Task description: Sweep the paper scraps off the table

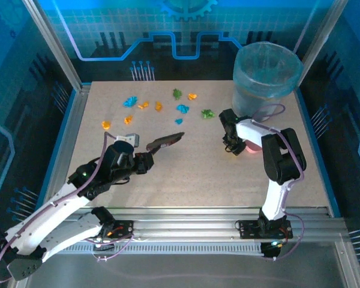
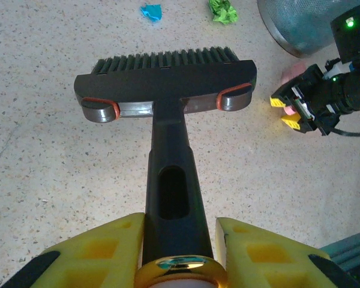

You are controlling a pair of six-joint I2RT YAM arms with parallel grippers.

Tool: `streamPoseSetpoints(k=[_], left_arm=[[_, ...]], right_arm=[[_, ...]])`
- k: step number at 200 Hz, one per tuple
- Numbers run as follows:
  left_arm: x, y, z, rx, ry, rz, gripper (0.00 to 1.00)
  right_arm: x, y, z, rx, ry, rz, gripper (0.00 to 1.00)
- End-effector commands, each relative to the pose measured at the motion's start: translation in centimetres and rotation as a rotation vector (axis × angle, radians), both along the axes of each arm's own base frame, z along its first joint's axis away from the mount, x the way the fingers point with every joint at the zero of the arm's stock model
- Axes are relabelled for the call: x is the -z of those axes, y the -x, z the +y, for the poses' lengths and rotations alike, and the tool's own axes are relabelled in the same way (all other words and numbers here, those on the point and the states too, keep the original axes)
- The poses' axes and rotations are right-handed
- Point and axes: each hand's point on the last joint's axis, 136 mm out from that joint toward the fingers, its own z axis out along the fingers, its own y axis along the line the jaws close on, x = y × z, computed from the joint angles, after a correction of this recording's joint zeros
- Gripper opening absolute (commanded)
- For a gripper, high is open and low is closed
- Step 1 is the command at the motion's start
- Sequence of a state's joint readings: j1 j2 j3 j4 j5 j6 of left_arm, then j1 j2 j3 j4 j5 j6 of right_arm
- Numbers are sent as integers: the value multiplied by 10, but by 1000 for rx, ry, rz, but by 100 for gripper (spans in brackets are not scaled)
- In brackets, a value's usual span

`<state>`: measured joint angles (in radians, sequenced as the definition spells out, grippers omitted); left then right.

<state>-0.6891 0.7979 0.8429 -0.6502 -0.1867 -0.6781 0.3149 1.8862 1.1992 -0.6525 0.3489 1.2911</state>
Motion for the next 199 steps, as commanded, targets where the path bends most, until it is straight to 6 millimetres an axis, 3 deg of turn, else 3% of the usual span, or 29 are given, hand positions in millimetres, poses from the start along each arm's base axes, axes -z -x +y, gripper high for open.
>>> streamPoseSetpoints(k=[1,48,72,115,143,199], left_arm=[[-26,-7,1,-15,26,-73,0],[-40,-10,6,-44,31,-101,0],[-51,-13,9,-60,27,-130,0],[-70,-21,24,-126,-33,-163,0],[-81,-28,40,-190,-97,-154,0],[-96,-40,63,-243,-170,-123,0]], right_arm=[[-18,8,-4,-63,71,-41,33],[-64,34,-5,-245,190,-113,26],[-89,46,7,-408,227,-180,23],[-120,61,89,-966,237,-280,20],[-115,82,138,-1263,217,-268,20],[-76,98,201,-1593,111,-197,19]])
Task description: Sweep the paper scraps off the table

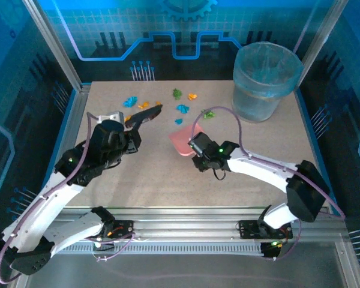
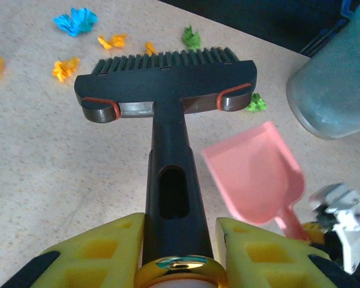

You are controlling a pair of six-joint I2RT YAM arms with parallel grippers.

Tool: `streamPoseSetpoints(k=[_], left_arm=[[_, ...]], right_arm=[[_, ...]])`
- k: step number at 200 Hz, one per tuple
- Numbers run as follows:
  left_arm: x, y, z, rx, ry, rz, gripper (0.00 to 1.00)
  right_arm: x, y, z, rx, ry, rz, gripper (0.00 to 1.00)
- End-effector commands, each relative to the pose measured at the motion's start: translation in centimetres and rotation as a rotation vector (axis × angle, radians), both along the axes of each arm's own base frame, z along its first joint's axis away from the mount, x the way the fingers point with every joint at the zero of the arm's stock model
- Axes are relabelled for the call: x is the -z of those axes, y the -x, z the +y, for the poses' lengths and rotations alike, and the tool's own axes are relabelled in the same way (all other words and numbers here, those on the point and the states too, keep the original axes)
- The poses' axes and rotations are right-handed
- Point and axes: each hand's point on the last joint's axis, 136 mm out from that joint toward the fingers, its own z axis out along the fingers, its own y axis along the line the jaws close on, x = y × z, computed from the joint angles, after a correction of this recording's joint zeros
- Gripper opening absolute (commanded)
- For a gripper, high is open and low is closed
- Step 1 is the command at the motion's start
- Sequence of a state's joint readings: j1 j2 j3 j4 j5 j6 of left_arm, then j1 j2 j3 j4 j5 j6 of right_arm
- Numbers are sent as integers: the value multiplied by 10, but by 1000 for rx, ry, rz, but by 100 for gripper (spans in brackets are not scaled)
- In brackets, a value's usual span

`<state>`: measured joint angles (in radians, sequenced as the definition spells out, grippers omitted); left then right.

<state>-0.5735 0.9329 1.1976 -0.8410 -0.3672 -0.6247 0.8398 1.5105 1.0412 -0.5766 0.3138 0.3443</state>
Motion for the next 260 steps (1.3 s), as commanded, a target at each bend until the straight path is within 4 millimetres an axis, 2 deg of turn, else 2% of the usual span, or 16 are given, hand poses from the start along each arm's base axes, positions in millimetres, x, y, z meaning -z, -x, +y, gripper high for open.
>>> streamPoseSetpoints(k=[1,20,58,69,97,117,136,156,195,196,206,226,240,260], left_arm=[[-13,-2,15,-22,-58,-12,0],[-9,-4,17,-26,-59,14,0],[12,-6,14,-30,-46,72,0],[17,-6,13,-33,-41,85,0],[27,-8,11,-34,-33,108,0],[33,-10,10,-37,-23,120,0],[35,-13,7,-35,-7,124,0],[37,-15,6,-33,-5,128,0],[38,-18,2,-11,9,120,0],[38,-18,2,-10,10,120,0],[39,-18,-1,3,22,116,0],[41,-20,-9,36,48,114,0],[42,-20,-13,49,67,114,0],[44,-20,-18,65,87,119,0]], right_arm=[[8,1,36,-189,-29,37,19],[24,-1,48,-244,12,77,21],[47,-11,64,-296,45,81,22],[49,-13,67,-305,42,75,26],[52,-12,72,-331,30,75,44],[54,-12,73,-342,30,75,52],[49,-11,73,-342,10,64,62],[34,-7,72,-331,-65,39,71],[3,2,55,-254,-226,-99,73],[10,6,50,-252,-217,-90,73],[10,11,44,-244,-259,-125,72],[8,28,45,-322,-385,-207,73],[3,35,47,-381,-471,-303,77],[1,36,38,-374,-507,-369,85]])
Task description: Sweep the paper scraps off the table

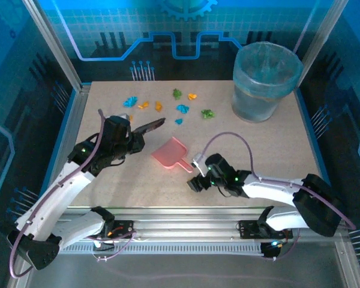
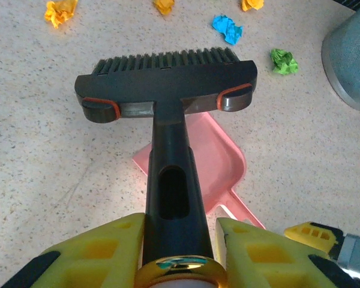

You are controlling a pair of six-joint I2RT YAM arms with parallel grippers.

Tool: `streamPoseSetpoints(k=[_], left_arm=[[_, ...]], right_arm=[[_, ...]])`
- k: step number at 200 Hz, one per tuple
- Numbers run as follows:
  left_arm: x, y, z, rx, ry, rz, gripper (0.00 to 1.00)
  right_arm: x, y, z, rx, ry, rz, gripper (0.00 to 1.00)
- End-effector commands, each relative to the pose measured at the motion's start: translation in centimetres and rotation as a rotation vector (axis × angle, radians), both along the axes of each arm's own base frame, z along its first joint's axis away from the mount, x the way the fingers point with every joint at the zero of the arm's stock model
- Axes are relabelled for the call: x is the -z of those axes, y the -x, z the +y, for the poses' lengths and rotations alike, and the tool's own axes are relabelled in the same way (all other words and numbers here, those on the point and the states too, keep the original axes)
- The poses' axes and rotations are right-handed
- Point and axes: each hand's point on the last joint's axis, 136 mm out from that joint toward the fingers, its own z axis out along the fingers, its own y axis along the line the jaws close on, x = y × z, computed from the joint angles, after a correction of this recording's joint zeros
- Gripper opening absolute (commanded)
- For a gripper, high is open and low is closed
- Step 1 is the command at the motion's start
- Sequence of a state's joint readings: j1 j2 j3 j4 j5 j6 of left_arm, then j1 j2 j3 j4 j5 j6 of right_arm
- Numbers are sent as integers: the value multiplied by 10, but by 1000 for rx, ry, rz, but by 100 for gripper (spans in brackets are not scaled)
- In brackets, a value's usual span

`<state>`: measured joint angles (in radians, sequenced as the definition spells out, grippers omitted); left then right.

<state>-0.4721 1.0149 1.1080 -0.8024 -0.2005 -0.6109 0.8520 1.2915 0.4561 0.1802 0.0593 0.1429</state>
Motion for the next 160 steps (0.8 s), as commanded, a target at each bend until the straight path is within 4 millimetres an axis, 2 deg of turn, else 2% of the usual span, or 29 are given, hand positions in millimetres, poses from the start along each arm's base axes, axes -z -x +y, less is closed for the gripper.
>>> streamPoseSetpoints(k=[1,29,102,160], left_arm=[[-11,-7,-11,27,71,-47,0],[-8,-7,-14,33,90,-35,0],[-3,-5,-14,33,98,-27,0],[0,-6,-12,29,92,-24,0]], right_arm=[[-40,-9,18,-41,-198,-162,85],[-39,-2,26,-145,-239,-131,81],[-21,-30,46,-153,-209,-228,72],[-14,-49,50,-105,-182,-284,69]])
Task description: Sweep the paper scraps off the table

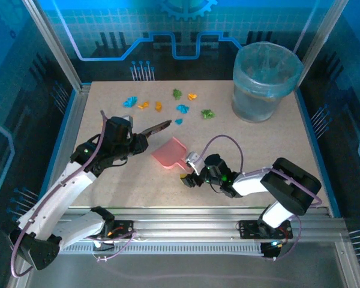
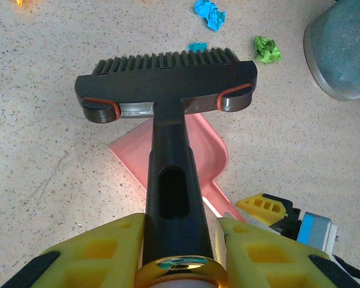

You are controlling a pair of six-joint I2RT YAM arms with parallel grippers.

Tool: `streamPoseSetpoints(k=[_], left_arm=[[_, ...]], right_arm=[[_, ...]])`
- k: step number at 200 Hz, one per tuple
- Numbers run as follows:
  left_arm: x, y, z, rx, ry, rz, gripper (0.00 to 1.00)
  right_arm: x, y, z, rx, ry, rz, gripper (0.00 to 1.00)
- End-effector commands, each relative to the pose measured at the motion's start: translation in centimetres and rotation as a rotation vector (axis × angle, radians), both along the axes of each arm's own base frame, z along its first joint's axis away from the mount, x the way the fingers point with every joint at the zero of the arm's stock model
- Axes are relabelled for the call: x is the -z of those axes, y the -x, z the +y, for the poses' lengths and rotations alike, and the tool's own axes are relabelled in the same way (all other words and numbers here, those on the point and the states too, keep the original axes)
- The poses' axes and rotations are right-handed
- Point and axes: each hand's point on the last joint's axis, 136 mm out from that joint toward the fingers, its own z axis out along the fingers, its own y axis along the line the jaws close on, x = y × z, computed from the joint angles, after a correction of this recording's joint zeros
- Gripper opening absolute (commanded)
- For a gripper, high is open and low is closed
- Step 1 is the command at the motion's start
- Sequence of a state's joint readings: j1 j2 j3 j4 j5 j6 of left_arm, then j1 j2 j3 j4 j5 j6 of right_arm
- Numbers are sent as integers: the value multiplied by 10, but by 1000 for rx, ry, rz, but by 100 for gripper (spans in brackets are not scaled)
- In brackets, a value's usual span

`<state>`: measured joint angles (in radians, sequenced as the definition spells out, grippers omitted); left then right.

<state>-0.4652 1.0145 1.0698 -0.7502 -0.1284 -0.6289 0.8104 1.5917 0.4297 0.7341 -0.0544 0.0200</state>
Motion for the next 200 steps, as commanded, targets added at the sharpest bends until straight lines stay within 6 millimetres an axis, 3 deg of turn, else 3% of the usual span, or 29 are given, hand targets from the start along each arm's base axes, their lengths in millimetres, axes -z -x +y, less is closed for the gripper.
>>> streamPoseSetpoints(k=[1,122,200], left_arm=[[-7,-6,0,-3,29,-38,0],[-4,-7,2,-13,38,-29,0],[-5,-7,4,-19,40,-31,0]], right_arm=[[-17,-16,8,24,-35,-96,69],[2,-41,17,95,40,-133,60],[10,-37,10,117,36,-119,54]])
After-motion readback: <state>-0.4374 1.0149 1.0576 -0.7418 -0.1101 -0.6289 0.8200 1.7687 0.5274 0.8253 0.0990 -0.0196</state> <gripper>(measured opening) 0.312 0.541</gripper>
